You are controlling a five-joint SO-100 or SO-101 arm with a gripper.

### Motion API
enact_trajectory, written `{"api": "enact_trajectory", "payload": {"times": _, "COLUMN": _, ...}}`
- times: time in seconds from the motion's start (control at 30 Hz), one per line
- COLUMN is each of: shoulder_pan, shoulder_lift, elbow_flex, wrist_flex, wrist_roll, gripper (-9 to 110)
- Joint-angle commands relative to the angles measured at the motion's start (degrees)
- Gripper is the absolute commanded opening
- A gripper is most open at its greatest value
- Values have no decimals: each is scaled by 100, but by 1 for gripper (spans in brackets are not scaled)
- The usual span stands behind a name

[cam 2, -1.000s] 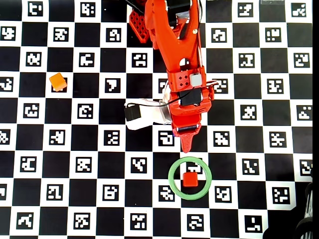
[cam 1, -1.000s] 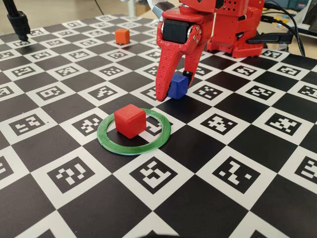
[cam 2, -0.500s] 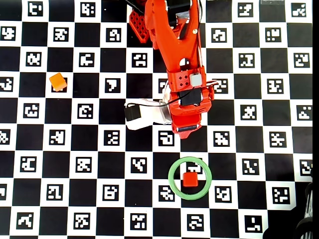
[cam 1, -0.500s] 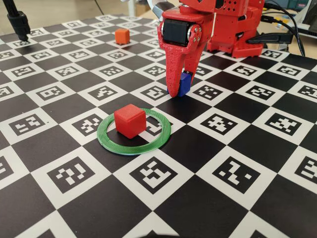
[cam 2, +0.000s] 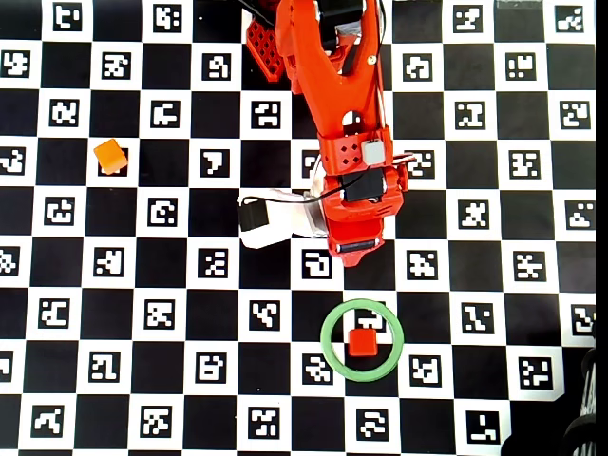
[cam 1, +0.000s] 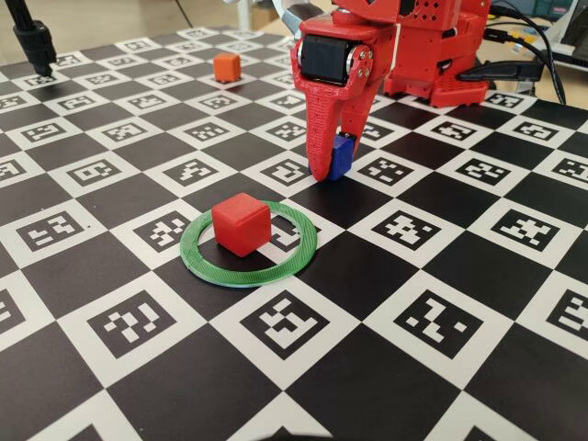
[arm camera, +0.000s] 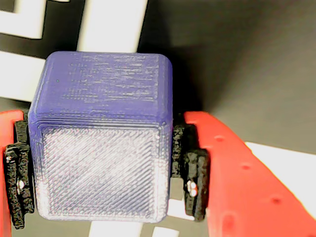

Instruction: Grab the red cube then put it in the green circle then put the blue cube on top and finally the orange cube on top

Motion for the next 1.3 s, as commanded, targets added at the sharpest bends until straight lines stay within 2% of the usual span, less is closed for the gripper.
{"api": "enact_trajectory", "payload": {"times": 0.0, "shoulder_pan": 62, "shoulder_lift": 237, "elbow_flex": -694, "wrist_flex": 334, "wrist_roll": -44, "gripper": 8}}
{"api": "enact_trajectory", "payload": {"times": 0.3, "shoulder_pan": 9, "shoulder_lift": 185, "elbow_flex": -2136, "wrist_flex": 1582, "wrist_roll": -70, "gripper": 6}}
{"api": "enact_trajectory", "payload": {"times": 0.63, "shoulder_pan": -18, "shoulder_lift": -677, "elbow_flex": -4025, "wrist_flex": 2900, "wrist_roll": 79, "gripper": 5}}
{"api": "enact_trajectory", "payload": {"times": 1.27, "shoulder_pan": -316, "shoulder_lift": -2584, "elbow_flex": -7093, "wrist_flex": 3911, "wrist_roll": 633, "gripper": 5}}
